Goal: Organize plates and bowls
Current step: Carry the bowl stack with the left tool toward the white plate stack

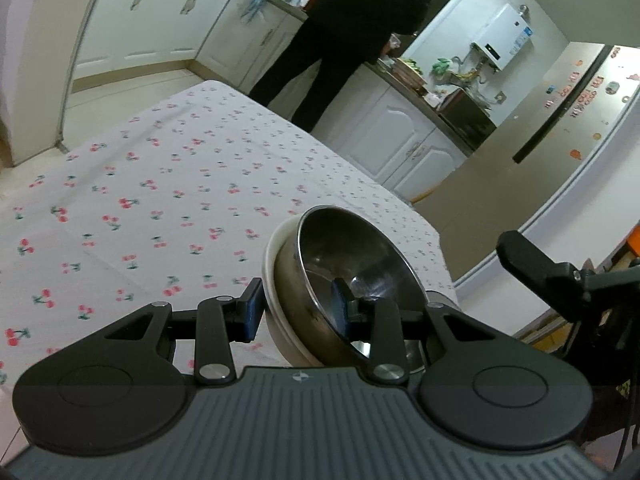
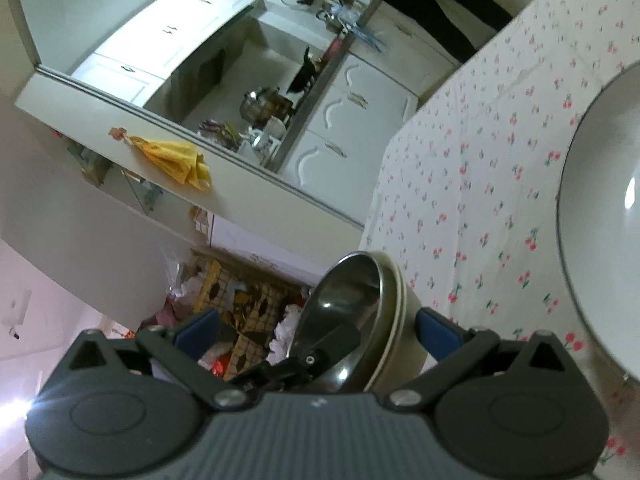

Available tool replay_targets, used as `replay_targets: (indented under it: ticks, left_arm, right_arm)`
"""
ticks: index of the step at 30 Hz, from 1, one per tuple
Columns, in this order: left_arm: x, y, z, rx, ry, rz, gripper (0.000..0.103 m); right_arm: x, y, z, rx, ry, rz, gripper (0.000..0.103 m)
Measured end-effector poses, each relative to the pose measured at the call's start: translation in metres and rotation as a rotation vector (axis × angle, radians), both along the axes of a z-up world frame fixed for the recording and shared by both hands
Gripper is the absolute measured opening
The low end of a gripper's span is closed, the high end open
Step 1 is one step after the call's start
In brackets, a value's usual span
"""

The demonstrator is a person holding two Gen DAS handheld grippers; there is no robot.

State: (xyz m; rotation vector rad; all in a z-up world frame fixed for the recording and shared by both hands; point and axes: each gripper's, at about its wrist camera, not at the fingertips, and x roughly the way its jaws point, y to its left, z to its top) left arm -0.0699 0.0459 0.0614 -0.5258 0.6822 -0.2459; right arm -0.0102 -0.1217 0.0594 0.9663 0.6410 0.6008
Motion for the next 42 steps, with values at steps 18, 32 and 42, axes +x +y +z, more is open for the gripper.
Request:
replay_targets:
  ticks: [18, 32, 42]
  left_arm:
    - [0.030, -0.050, -0.002, -0.007, -0.011, -0.173, 0.038]
    - [0.064, -0.093, -0.014, 0.004, 0.010, -0.299, 0.040]
    - [0.085, -0.126, -0.030, 0.025, 0.047, -0.349, 0.040]
  right_arm:
    - [-0.036, -0.073, 0.011, -0.007, -0.084, -0.159, 0.103]
    - [-0.058, -0.130, 0.002, 0.008, -0.086, -0.307, 0.103]
    - [-0.062, -0.155, -0.015, 0.020, -0.059, -0.370, 0.103]
